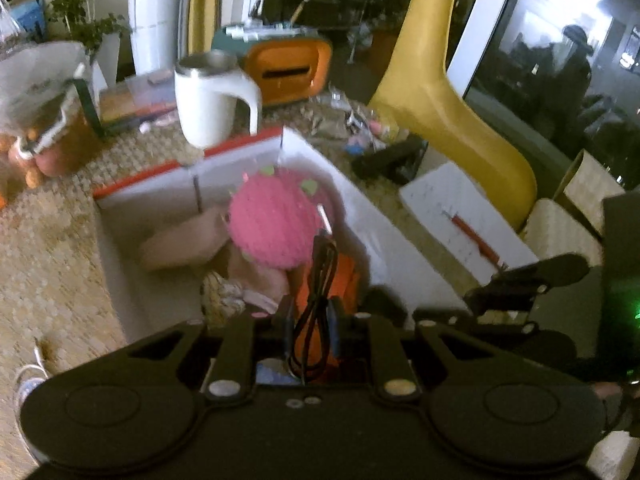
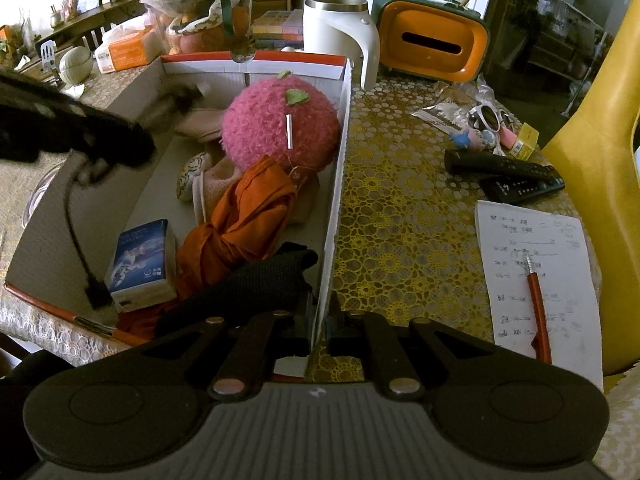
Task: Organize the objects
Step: 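Carry the black cord into the box and open the left gripper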
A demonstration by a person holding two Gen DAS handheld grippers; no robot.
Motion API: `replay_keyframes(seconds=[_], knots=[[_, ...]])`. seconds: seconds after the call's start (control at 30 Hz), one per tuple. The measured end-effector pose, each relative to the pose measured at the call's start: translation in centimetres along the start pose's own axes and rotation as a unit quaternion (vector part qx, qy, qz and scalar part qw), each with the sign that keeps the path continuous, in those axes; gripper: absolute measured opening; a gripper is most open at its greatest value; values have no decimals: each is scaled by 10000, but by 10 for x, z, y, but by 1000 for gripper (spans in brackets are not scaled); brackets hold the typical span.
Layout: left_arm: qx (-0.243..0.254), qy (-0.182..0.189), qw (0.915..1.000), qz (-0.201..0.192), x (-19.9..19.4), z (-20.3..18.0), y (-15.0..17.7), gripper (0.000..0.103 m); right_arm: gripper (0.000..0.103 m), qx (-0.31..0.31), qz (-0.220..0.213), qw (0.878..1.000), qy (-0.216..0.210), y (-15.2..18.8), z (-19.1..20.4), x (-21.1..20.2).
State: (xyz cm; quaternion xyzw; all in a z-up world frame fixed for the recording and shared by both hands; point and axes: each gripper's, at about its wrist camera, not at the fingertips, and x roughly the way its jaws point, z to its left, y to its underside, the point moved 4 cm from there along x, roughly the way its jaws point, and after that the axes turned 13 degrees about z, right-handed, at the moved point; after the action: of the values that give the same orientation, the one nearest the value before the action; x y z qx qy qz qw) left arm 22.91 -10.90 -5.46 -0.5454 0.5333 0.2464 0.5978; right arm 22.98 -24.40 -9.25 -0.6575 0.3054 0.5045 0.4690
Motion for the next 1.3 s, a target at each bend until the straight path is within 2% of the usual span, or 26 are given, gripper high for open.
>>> replay_keyframes(seconds=[0.33, 0.67, 0.93, 1.17, 1.3], knots=[[44, -370, 9991, 197, 37, 2, -1, 15, 6, -8, -4, 10000, -2, 0, 0, 0], [53, -470, 9978, 464, 62, 8, 7, 15, 6, -10, -11, 10000, -1, -1, 1, 2], [37, -485, 9971, 579, 67, 12, 7, 17, 6, -10, -17, 10000, -6, 1, -1, 1], [-108, -385, 9975, 579, 60, 18, 10, 28, 6, -6, -19, 10000, -5, 0, 0, 2], [-72, -315, 9984, 463, 50, 19, 13, 41, 6, -12, -22, 10000, 1, 0, -1, 2]])
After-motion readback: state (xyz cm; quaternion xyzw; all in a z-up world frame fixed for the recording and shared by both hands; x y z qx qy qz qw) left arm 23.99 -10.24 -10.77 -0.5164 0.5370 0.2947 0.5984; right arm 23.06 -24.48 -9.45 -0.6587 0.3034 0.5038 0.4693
